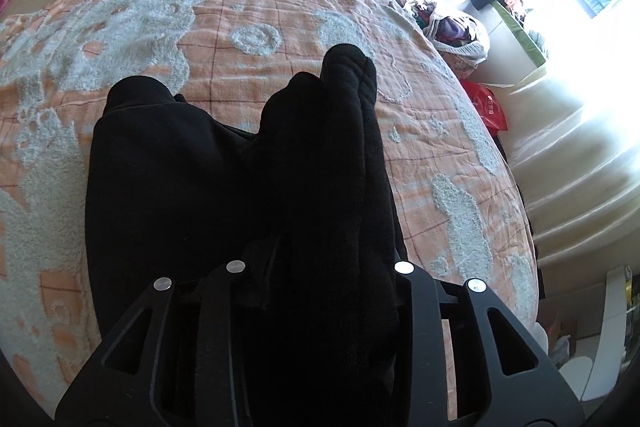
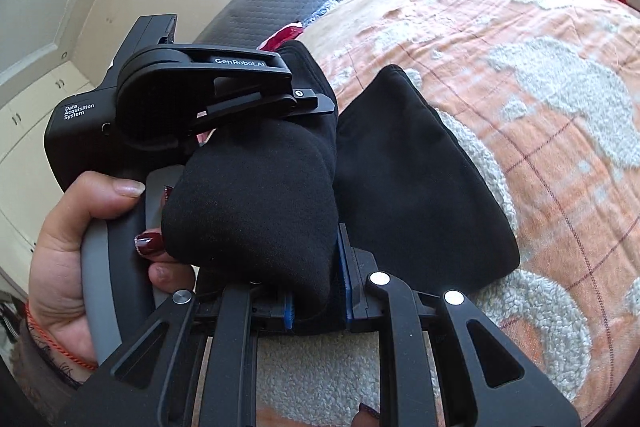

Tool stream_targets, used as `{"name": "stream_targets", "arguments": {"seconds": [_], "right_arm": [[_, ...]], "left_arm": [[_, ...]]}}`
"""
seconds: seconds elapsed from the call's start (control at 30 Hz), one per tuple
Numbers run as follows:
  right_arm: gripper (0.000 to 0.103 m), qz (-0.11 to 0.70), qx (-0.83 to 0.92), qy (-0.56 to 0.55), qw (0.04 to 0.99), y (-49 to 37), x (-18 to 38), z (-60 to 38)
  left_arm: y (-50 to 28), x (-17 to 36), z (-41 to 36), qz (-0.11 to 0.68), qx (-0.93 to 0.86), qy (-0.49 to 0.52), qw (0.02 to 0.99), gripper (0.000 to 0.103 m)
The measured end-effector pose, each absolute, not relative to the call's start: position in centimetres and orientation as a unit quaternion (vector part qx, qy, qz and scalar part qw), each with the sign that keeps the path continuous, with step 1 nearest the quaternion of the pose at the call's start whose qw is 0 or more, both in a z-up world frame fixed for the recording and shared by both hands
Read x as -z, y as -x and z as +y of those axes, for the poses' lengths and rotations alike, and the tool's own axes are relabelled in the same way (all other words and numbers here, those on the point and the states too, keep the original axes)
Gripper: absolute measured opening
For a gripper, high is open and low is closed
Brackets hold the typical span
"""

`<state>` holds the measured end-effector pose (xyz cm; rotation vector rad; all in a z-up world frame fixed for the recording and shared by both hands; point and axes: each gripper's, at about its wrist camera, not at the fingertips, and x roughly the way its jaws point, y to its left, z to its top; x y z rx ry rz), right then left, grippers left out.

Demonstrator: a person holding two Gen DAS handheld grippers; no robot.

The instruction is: Fold small clothes

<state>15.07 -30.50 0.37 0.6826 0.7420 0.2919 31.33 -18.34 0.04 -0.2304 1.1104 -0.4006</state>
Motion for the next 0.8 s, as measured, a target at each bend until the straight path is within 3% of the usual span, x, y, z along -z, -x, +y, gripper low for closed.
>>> {"name": "stream_targets", "arguments": {"seconds": [0.13,0.27,0.5,0.6,0.63,0.67,0.7,0.8], "right_arm": [[0.016,0.363,-0.143,-0.378,0.84,-15.0,0.5,-31.3],[0.016,0.373,-0.149,-0.423,0.812,-14.9,1.3,-32.0],[0.017,0.383,-0.155,-0.436,0.8,-15.0,1.3,-32.4],[0.023,0.386,-0.162,-0.437,0.796,-15.1,1.0,-33.2],[0.026,0.386,-0.163,-0.436,0.797,-15.2,0.8,-33.5],[0.045,0.387,-0.165,-0.431,0.799,-15.3,0.4,-33.8],[0.07,0.389,-0.17,-0.42,0.802,-15.4,0.1,-34.0],[0.078,0.379,-0.171,-0.389,0.822,-15.3,-1.1,-35.1]], "left_arm": [[-31.9,0.7,-19.1,0.531,0.194,0.106,0.818,0.039],[-31.9,0.7,-19.7,0.529,0.217,0.118,0.812,0.062],[-31.4,-0.7,-17.4,0.509,0.223,0.163,0.815,0.063],[-30.5,-1.7,-15.1,0.485,0.207,0.166,0.833,0.063],[-30.0,-2.1,-14.2,0.475,0.196,0.158,0.843,0.063],[-29.7,-2.2,-13.5,0.47,0.189,0.15,0.849,0.063],[-29.3,-2.3,-12.9,0.464,0.18,0.14,0.856,0.063],[-28.0,-2.1,-11.3,0.454,0.148,0.109,0.872,0.063]]}}
